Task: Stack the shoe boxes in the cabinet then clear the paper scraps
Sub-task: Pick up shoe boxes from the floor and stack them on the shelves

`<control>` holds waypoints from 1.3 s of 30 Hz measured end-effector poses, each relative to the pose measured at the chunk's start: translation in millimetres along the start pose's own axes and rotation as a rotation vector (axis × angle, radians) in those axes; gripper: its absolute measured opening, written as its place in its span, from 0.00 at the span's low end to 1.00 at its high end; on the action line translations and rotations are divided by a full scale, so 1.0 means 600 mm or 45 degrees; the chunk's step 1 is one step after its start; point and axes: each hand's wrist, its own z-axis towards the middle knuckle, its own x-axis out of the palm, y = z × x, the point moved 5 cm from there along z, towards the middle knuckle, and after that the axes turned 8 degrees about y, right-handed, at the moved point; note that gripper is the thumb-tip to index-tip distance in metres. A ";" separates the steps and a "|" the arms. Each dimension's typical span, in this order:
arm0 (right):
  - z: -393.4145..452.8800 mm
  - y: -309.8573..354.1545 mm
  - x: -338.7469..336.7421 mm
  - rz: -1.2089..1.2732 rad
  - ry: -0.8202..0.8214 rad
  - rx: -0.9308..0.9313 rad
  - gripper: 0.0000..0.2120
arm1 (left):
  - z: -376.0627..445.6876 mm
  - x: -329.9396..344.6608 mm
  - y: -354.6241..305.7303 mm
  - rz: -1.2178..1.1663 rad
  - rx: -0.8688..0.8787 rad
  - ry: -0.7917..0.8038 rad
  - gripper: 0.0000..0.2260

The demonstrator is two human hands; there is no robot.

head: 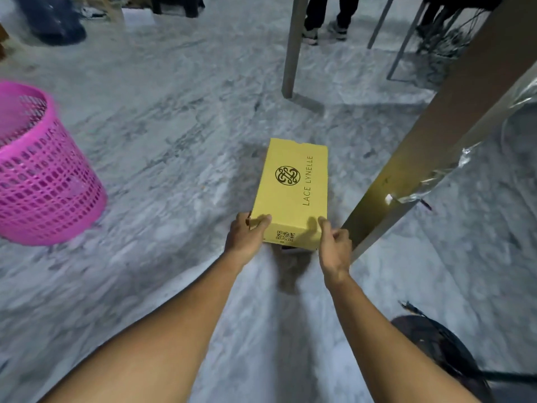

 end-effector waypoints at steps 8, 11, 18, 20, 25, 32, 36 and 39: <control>-0.039 -0.053 0.024 0.588 0.373 0.357 0.18 | -0.023 -0.027 0.054 -0.178 -0.062 -0.030 0.30; -0.071 -0.067 0.016 0.611 0.472 0.339 0.29 | -0.050 -0.055 0.075 -0.343 -0.140 0.053 0.31; -0.180 -0.007 0.073 0.652 0.767 0.142 0.41 | -0.141 -0.172 0.066 -0.581 -0.115 0.315 0.41; -0.214 0.023 0.103 0.613 0.889 0.068 0.48 | -0.172 -0.218 0.047 -0.641 -0.043 0.315 0.30; -0.284 0.119 0.187 0.553 1.148 -0.060 0.58 | -0.254 -0.356 0.036 -0.702 0.067 0.113 0.38; -0.377 0.368 0.311 0.645 1.307 -0.275 0.44 | -0.438 -0.509 0.074 -0.775 0.058 -0.012 0.38; -0.502 0.415 0.357 0.690 1.438 -0.405 0.27 | -0.532 -0.597 0.060 -0.844 0.208 -0.327 0.44; -0.615 0.431 0.391 0.715 1.641 -0.443 0.25 | -0.615 -0.663 0.041 -0.818 0.295 -0.513 0.37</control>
